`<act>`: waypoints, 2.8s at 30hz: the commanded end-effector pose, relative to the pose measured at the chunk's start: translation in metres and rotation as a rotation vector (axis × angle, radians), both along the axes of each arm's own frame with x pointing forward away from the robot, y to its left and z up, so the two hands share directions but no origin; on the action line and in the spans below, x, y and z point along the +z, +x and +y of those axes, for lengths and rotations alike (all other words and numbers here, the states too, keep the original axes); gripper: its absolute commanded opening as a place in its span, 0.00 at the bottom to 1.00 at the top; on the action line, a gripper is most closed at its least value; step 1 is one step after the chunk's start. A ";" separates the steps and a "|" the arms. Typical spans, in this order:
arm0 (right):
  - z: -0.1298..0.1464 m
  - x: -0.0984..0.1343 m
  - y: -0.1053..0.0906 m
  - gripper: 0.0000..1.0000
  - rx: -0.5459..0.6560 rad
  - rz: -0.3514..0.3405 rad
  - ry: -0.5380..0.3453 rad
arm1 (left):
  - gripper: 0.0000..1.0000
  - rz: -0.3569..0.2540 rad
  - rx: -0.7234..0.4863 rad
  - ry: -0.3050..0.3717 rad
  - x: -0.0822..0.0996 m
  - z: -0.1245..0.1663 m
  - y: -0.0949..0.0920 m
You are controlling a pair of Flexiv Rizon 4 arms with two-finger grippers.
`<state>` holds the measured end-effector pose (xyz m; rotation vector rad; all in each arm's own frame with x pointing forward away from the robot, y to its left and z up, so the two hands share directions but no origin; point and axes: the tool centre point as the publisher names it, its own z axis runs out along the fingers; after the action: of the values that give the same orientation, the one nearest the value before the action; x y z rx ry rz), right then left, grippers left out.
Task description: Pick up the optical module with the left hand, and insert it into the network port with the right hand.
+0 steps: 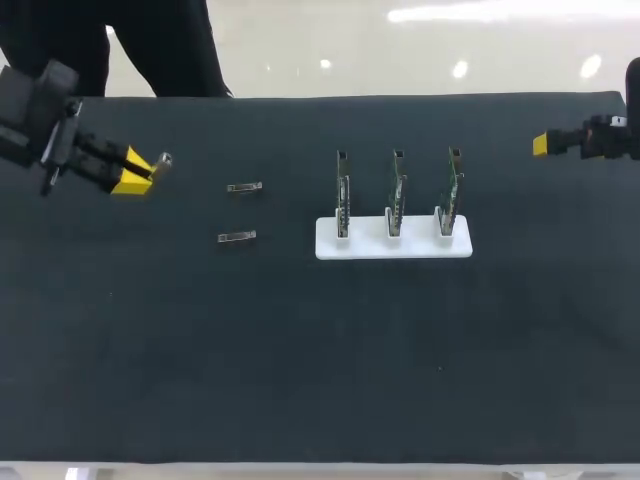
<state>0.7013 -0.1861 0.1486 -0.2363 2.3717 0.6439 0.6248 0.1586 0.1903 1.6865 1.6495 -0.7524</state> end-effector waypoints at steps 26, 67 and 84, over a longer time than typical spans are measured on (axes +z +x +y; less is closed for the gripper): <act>0.001 0.001 -0.001 1.00 -0.005 0.000 -0.004 | 0.00 -0.028 -0.049 -0.471 0.016 -0.094 0.040; 0.001 0.001 -0.001 1.00 -0.005 0.000 -0.004 | 0.00 0.049 -0.088 -0.623 0.021 -0.200 0.031; -0.003 0.019 -0.008 1.00 0.321 -0.089 -0.039 | 0.00 0.049 -0.088 -0.623 0.021 -0.200 0.031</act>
<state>0.6920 -0.1806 0.1625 -0.5073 2.3367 0.5859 0.6563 -0.0407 0.2116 1.3014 1.1980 -1.2125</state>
